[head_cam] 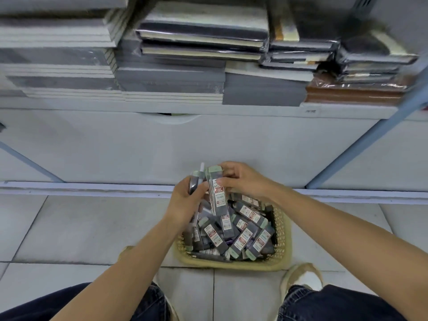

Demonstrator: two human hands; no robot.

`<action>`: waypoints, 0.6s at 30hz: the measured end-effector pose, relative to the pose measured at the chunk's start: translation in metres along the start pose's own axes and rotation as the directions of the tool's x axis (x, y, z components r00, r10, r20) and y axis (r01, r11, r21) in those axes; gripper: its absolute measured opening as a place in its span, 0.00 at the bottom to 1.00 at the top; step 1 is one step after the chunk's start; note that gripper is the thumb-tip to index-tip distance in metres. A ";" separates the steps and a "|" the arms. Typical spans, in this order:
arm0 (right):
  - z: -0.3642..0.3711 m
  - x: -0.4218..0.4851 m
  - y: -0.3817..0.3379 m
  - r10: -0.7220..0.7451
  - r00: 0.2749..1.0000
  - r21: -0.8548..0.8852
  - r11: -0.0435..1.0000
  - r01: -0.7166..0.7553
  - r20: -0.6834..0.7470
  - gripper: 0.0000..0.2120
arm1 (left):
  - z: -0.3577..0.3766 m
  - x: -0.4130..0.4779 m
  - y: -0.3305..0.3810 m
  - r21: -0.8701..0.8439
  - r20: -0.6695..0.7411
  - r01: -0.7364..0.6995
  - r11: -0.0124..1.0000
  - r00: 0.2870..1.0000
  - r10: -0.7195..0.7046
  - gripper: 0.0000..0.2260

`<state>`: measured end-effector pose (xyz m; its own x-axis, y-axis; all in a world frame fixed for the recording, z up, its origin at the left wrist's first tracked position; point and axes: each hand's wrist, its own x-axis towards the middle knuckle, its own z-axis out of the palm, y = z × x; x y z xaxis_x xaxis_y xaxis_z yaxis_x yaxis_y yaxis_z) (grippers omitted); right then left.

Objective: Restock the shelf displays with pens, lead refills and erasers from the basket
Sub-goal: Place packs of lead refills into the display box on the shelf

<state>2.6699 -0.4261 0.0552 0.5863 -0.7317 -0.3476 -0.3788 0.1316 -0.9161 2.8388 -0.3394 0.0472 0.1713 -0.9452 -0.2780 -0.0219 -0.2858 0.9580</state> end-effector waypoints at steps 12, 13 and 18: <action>-0.112 -0.131 -0.203 -0.462 0.866 -0.205 0.881 0.425 -0.189 0.16 | 0.037 -0.019 0.201 -0.111 0.263 -0.415 0.903 0.864 0.429 0.12; -0.120 -0.143 -0.217 -0.505 0.835 -0.230 0.858 0.459 -0.220 0.16 | 0.041 -0.023 0.220 -0.095 0.272 -0.456 0.885 0.843 0.464 0.12; -0.160 -0.195 -0.279 -0.669 0.644 -0.385 0.742 0.549 -0.372 0.11 | 0.063 -0.043 0.306 -0.147 0.278 -0.633 0.760 0.710 0.646 0.09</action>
<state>2.5465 -0.4278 0.4103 0.3642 -0.8079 0.4633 -0.2350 -0.5611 -0.7937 2.7627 -0.3962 0.3473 -0.1667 -0.9002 0.4022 0.0195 0.4048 0.9142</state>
